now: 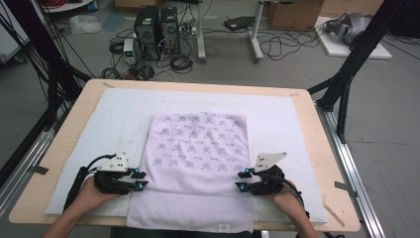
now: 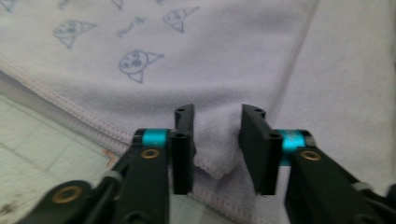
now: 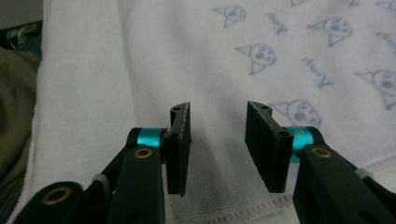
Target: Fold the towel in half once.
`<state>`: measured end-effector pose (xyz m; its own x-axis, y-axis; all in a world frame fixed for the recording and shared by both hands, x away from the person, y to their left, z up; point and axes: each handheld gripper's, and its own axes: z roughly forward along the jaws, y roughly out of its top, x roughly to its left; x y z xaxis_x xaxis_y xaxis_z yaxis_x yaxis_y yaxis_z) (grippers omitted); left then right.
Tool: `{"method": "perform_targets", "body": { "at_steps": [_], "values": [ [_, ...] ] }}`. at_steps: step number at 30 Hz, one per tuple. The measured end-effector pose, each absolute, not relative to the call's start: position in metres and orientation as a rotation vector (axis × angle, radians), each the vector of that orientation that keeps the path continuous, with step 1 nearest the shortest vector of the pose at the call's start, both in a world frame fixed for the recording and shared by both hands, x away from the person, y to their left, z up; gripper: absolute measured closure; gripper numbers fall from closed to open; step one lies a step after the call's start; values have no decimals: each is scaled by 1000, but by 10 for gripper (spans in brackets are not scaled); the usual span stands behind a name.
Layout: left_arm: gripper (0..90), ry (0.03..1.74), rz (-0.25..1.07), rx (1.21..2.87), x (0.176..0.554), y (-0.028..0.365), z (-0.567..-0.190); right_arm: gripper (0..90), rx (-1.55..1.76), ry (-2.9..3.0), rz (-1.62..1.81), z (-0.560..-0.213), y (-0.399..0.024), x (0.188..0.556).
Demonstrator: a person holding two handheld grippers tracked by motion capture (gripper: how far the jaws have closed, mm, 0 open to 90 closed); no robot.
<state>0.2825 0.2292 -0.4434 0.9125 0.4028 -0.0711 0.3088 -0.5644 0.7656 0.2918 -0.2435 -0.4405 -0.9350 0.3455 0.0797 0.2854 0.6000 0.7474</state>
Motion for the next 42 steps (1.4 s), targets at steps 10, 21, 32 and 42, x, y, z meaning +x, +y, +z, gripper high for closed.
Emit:
{"method": "perform_targets", "body": {
  "at_steps": [10, 21, 32, 42],
  "values": [
    [880, 469, 174, 2120, 255, 250, -407, 879, 484, 2702, 1422, -415, -249, 279],
    [641, 459, 189, 2125, 244, 246, -406, 697, 519, 2726, 1450, -412, -252, 269],
    [597, 511, 174, 2178, 270, 235, -431, 606, 514, 2792, 1332, -431, -238, 292],
    [676, 712, 246, 2074, 355, 229, -413, 567, 617, 2693, 1304, -419, -239, 334]
  ]
}}
